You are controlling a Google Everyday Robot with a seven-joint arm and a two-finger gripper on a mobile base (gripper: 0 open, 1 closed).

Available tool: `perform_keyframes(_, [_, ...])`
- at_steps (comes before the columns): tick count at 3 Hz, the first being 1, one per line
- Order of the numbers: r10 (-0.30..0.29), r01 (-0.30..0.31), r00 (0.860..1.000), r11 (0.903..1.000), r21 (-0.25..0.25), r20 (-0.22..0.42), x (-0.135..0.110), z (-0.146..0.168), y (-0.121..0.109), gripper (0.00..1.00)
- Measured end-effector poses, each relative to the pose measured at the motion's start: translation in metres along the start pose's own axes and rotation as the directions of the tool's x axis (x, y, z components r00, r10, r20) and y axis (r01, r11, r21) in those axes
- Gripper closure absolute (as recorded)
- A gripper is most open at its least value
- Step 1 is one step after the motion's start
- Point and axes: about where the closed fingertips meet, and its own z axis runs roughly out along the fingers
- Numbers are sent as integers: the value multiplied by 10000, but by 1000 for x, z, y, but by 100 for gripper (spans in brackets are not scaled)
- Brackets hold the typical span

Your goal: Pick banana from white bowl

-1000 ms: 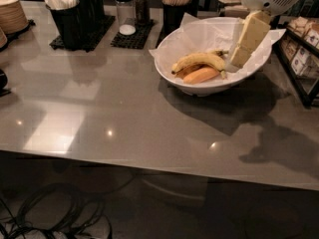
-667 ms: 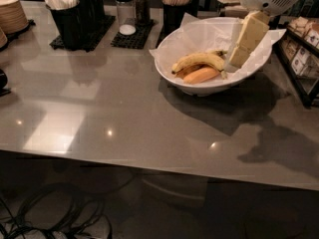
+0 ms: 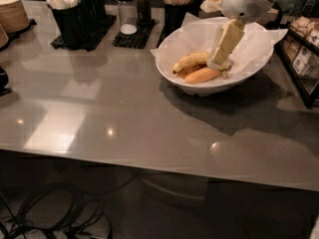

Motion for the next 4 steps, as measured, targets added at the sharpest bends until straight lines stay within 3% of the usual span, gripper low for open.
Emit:
perform_keyframes(1, [-29, 45, 9996, 9985, -554, 286, 7, 37, -20, 0])
perform_keyframes(2, [190, -139, 9984, 9953, -955, 530, 18, 63, -27, 0])
perform_keyframes(3, [568, -506, 9972, 9910, -1240, 476, 34, 79, -24, 0])
perform_keyframes(4, [568, -505, 9972, 9910, -1237, 482, 34, 80, -24, 4])
